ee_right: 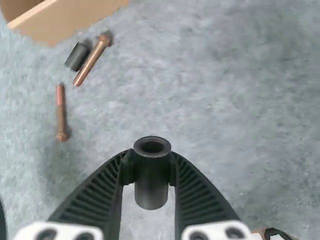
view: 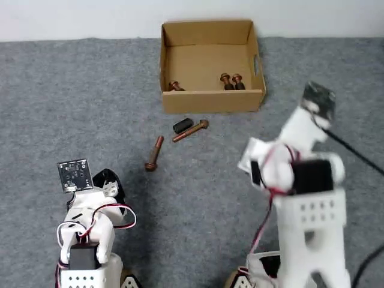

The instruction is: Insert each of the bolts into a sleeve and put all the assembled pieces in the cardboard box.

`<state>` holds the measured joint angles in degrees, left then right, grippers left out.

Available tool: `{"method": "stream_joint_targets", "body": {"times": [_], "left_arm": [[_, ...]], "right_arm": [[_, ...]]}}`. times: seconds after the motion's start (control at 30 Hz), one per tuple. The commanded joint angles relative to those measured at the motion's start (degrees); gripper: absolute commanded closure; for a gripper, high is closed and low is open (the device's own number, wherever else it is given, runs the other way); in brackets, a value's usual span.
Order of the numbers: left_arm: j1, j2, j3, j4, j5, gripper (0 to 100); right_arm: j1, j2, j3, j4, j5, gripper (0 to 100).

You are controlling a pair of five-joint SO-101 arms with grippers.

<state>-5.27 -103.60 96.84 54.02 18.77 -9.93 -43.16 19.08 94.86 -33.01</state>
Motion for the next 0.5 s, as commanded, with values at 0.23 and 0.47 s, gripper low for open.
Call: {"method": "stream_joint_targets", "body": {"times": [0.23,0.47], "left_arm": [[2.7,-0.4,-0.4,2.6,0.1,100],[2.4,-0.5,-0.4,1.8,-1.9,99]], "right_arm": [[6.7,-30.8,23.9,-3.4,0.9,99.1],[10.7,-44.1,34.7,-7.4,5.1,99.1]]}}
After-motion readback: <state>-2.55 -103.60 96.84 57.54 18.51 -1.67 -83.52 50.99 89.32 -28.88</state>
